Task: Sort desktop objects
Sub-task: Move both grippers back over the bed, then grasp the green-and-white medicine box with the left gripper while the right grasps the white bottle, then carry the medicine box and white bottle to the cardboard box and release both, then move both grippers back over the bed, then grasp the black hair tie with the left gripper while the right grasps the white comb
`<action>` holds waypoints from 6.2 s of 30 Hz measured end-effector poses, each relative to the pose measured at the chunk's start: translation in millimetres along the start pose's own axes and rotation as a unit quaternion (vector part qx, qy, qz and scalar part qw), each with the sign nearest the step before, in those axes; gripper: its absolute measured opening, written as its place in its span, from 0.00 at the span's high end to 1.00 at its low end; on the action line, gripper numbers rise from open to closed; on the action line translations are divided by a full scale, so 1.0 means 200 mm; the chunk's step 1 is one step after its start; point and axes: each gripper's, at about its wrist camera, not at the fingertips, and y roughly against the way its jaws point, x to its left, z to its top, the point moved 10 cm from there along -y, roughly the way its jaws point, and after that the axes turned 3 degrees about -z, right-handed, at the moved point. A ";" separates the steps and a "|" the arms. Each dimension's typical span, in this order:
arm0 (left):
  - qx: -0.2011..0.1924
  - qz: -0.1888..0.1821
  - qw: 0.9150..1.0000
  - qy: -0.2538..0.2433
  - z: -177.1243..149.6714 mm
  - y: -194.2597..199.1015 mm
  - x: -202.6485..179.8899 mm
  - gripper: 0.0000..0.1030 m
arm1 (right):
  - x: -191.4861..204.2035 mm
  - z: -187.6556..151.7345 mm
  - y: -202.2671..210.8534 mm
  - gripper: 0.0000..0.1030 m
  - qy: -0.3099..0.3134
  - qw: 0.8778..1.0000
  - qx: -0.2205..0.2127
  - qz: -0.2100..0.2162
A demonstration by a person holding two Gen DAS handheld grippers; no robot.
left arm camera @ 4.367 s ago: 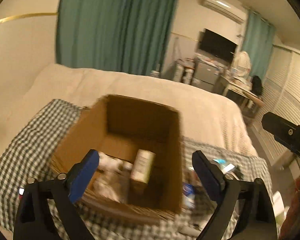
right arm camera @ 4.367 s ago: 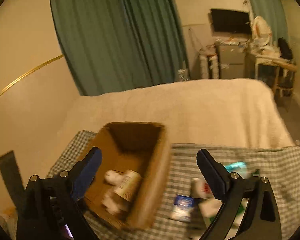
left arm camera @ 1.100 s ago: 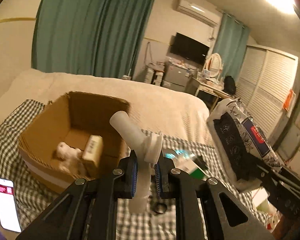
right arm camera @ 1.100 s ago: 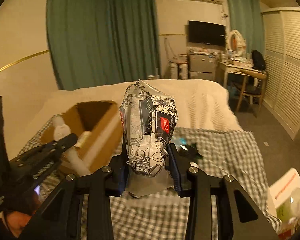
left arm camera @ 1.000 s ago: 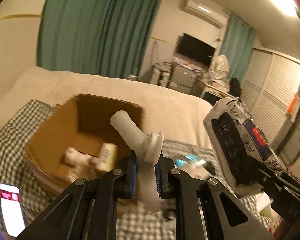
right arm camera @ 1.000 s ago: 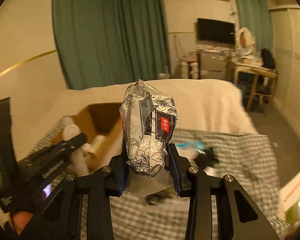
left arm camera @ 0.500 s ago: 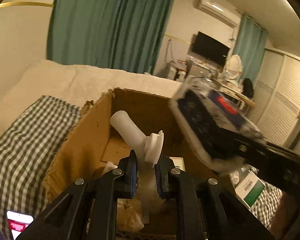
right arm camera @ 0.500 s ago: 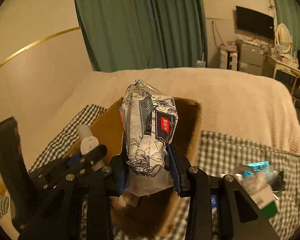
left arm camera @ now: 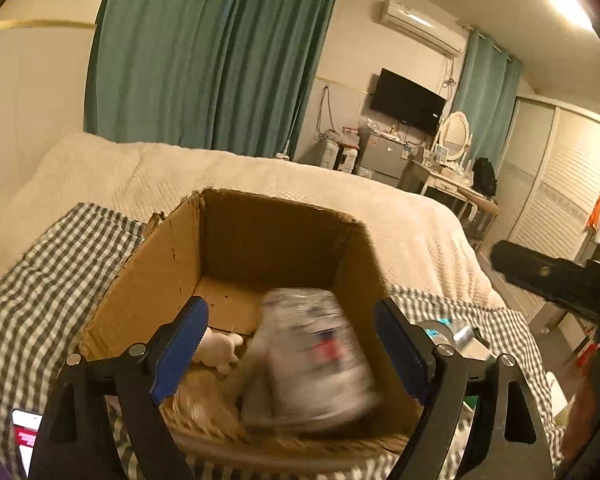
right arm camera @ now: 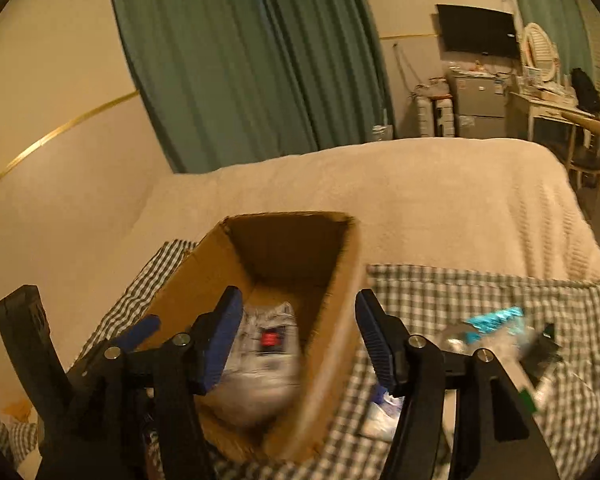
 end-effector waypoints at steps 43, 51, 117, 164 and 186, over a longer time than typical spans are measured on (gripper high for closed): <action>0.149 -0.085 0.984 0.041 -0.86 -0.51 -1.00 0.13 | -1.44 -0.68 -0.02 0.43 -0.166 0.978 0.052 -0.113; 0.105 -0.034 0.993 0.047 -0.84 -0.50 -1.08 0.07 | -1.47 -0.76 -0.24 0.42 -0.180 0.980 0.071 -0.046; -0.024 0.096 0.994 -0.041 0.22 0.14 -0.25 0.09 | -0.22 0.05 0.30 0.50 0.039 0.998 0.008 0.054; 0.166 0.033 0.982 -0.086 -1.09 -0.37 -0.75 0.16 | -1.23 -0.99 0.37 0.24 -0.081 0.980 0.047 -0.177; 0.222 0.004 0.972 -0.077 -1.16 -0.35 -0.68 0.95 | -0.92 -1.07 0.00 0.24 0.222 0.960 0.162 -0.043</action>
